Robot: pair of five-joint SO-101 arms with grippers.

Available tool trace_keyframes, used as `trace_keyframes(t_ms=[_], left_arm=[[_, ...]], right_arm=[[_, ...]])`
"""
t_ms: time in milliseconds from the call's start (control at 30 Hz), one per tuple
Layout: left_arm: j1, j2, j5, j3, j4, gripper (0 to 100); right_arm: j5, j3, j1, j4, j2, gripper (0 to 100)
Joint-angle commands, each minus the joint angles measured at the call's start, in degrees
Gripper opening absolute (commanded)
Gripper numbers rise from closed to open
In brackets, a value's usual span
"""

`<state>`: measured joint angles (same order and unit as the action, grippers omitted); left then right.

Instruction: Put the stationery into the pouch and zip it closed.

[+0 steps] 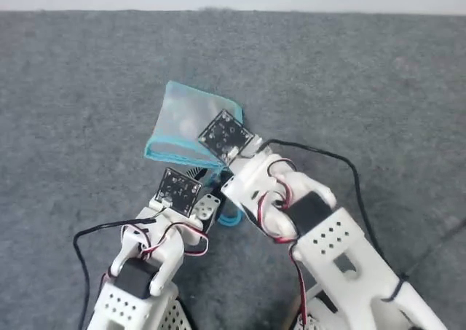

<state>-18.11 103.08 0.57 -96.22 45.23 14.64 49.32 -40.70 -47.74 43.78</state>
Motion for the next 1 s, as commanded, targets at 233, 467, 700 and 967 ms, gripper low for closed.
trace_keyframes(t_ms=[233,467,700,967], left_arm=[[7.65,0.09,-0.62,1.27,-3.60,1],[13.63,0.09,-0.62,1.19,-5.36,1],[15.82,0.09,-0.62,1.27,-5.36,1],[14.42,0.09,-0.62,1.10,-5.36,1]], right_arm=[[2.90,4.92,1.54,4.97,2.07,0.6],[6.24,7.56,6.73,8.66,2.07,0.6],[6.42,7.74,9.45,8.66,2.07,0.6],[5.98,10.55,3.21,15.52,2.15,1.2]])
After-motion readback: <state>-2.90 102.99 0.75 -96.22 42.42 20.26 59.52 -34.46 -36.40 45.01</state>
